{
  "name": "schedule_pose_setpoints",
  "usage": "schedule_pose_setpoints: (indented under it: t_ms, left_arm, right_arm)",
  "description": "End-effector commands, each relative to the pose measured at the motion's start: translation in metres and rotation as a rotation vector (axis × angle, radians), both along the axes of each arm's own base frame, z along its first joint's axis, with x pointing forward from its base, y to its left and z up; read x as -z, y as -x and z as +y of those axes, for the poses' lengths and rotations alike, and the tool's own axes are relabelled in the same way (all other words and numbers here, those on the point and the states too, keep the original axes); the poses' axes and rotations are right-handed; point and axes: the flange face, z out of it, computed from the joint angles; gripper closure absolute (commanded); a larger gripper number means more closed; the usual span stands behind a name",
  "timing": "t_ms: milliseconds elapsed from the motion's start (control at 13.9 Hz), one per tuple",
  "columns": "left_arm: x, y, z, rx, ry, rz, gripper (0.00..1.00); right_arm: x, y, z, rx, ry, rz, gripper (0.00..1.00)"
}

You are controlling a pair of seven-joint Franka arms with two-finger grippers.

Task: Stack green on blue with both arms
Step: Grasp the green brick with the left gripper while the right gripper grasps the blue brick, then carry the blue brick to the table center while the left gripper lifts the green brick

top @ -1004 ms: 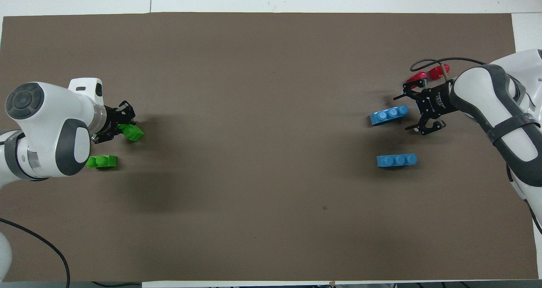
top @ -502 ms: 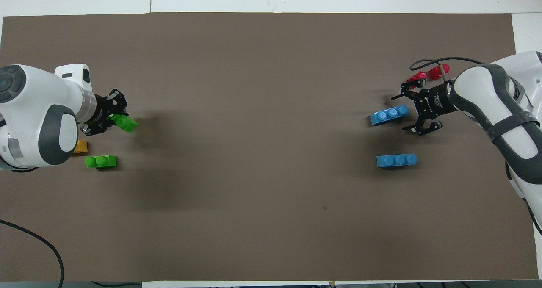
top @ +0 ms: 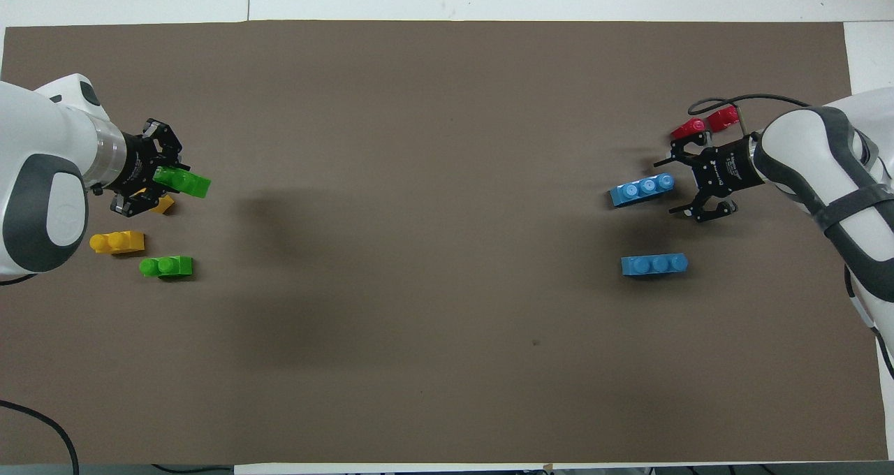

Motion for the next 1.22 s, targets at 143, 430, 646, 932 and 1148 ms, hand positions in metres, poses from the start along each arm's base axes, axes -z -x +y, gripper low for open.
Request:
schedule_pose_setpoints:
  t_ms: [143,430,646,932,1148]
  left_arm:
    - [-0.034,0.018,-0.028,-0.121,-0.007,0.003,1.0]
    - [-0.043,0.026,-0.033,-0.119,-0.012,0.012,1.0]
    - [-0.043,0.025,-0.031,-0.12,-0.011,0.009,1.0]
    - [-0.046,0.025,-0.033,-0.134,-0.006,0.002,1.0]
    - [-0.049,0.025,-0.034,-0.142,0.004,0.001,1.0]
  right_arm:
    - [0.004,0.003,-0.01,-0.018,-0.032,-0.039,0.44]
    - [0.002,0.007,-0.011,-0.13,-0.071,-0.063,1.0]
    - [-0.01,0.004,0.002,-0.145,-0.076,-0.069,1.0]
    - [-0.035,-0.001,0.033,-0.057,-0.087,-0.012,1.0]
    - [-0.065,-0.004,0.09,0.053,-0.089,0.053,1.0]
